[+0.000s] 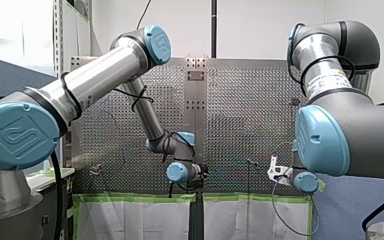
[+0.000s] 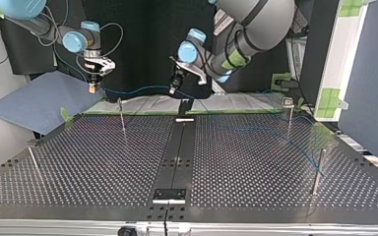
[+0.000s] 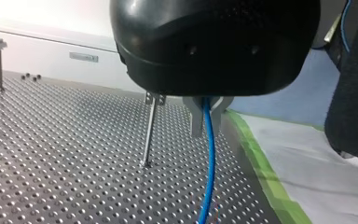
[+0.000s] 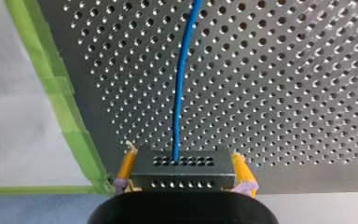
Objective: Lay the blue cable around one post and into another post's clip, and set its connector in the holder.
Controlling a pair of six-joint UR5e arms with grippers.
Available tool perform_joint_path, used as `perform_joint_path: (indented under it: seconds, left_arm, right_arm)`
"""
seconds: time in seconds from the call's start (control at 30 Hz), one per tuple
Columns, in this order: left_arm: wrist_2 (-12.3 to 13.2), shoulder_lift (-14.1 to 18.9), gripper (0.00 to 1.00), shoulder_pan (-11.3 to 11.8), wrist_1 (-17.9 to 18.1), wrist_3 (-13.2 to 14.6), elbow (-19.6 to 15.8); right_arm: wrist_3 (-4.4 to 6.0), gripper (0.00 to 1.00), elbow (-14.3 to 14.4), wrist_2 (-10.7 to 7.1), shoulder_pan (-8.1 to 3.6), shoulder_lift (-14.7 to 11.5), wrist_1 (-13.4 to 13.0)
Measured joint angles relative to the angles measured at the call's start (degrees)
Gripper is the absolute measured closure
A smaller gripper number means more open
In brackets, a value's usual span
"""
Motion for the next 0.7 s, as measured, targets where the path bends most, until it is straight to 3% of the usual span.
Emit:
perform_joint_path:
  seconds: [0.1, 0.23, 0.47, 0.7]
  left_arm:
    - [-0.6, 0.0, 1.0, -0.7, 0.4, -0.4, 0.0]
    - [-1.0, 0.0, 1.0, -1.3, 0.5, -0.5, 0.0]
    - [-1.3, 0.0, 1.0, -2.9, 1.4, -0.7, 0.0]
    - [-1.6, -0.9, 1.0, -4.3, 2.7, -3.1, 0.5]
  right_arm:
    - [-0.87, 1.0, 0.0, 0.07, -0.04, 0.0, 0.4]
    - [-1.13, 1.0, 0.0, 0.1, -0.14, 0.0, 0.4]
    - [-0.27, 1.0, 0.0, 0.17, -1.11, 0.0, 0.7]
    - [0.6, 1.0, 0.0, -0.09, -3.17, 0.0, 0.0]
